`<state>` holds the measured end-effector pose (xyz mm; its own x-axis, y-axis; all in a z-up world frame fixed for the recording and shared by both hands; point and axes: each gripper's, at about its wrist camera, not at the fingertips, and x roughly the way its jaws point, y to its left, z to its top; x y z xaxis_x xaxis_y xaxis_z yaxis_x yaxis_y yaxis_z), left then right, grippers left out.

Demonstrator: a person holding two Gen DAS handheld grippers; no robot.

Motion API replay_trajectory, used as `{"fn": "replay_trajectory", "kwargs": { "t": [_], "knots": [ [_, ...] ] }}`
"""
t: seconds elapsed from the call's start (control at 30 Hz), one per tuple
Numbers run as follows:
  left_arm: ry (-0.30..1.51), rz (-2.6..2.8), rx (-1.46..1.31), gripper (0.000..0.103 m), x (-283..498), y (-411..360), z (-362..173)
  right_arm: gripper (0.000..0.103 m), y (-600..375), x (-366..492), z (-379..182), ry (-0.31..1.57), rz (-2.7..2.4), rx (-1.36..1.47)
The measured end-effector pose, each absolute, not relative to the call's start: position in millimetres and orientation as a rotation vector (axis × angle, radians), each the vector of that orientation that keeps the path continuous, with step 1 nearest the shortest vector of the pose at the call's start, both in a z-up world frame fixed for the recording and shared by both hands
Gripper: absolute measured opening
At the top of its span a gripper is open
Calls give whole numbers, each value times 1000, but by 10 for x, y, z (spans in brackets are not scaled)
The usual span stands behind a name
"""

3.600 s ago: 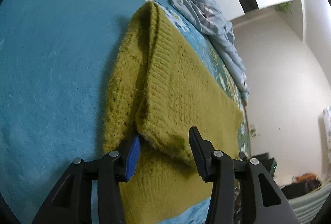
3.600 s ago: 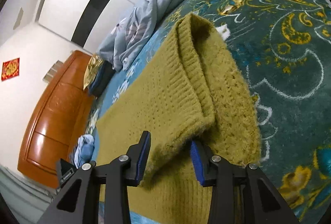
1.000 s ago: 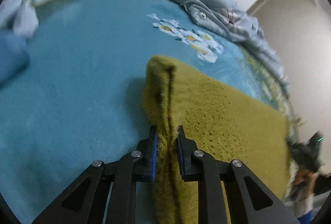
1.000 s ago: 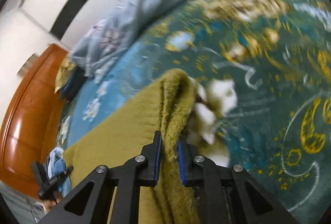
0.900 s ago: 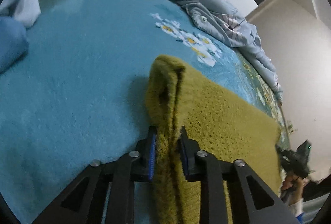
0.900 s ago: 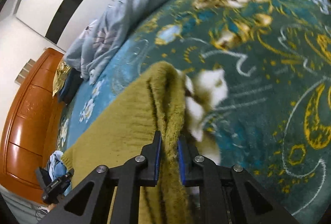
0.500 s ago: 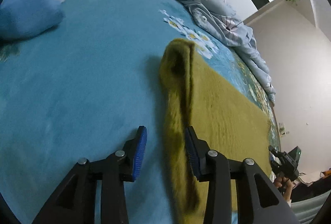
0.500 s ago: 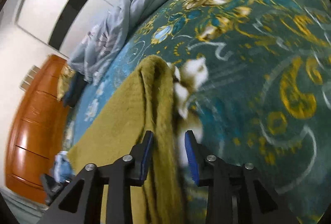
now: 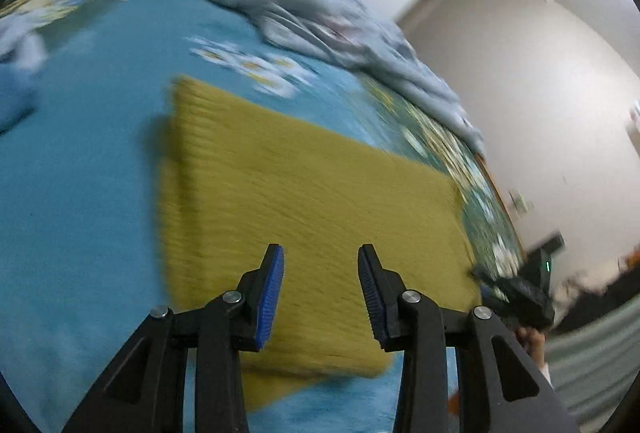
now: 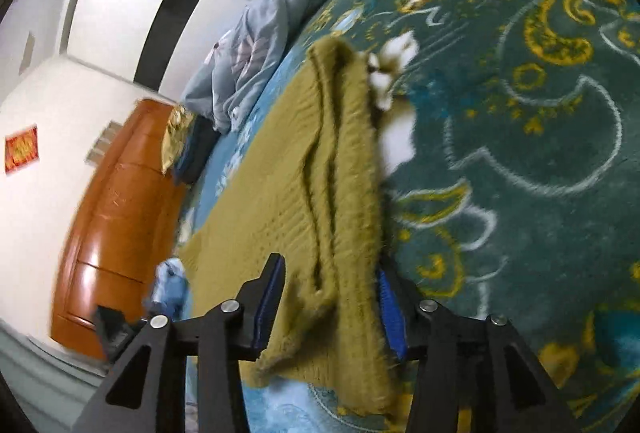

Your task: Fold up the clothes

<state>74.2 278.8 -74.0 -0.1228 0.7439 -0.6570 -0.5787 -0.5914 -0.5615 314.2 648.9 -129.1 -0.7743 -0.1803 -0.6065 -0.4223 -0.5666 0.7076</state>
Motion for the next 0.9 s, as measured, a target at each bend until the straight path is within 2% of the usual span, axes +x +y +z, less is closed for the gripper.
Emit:
{"fn": "replay_trajectory", "kwargs": {
  "t": [0.1, 0.17, 0.2, 0.23, 0.33, 0.47, 0.53, 0.7, 0.9],
  "knots": [
    [-115, 1765, -1226, 40, 1006, 3116, -839, 49, 6393, 3099, -1264, 1364, 2479, -992],
    [-54, 1754, -1222, 40, 1141, 3287, -896, 43, 6331, 3072, -1255, 1348, 2480, -1024],
    [-25, 1753, -1221, 40, 1200, 3369, -923, 33, 6294, 3056, -1239, 1311, 2477, -1042],
    [-6, 1755, -1224, 38, 1239, 3421, -954, 27, 6266, 3043, -1214, 1276, 2471, -1054],
    [60, 1801, -1220, 28, 1359, 3515, -1043, 25, 6208, 3002, -1102, 1195, 2456, -1064],
    [131, 1829, -1163, 28, 1439, 3558, -1095, 24, 6109, 2906, -830, 1093, 2468, -1054],
    [101, 1806, -1149, 28, 1425, 3492, -1066, 24, 6045, 2828, -677, 1043, 2478, -1056],
    [-126, 1775, -1155, 28, 1163, 3001, -933, 24, 5738, 2437, -241, 819, 2525, -1119],
    [-335, 1881, -1069, 28, 700, 2208, -706, 24, 4991, 1806, 137, 398, 2618, -1227]
  ]
}}
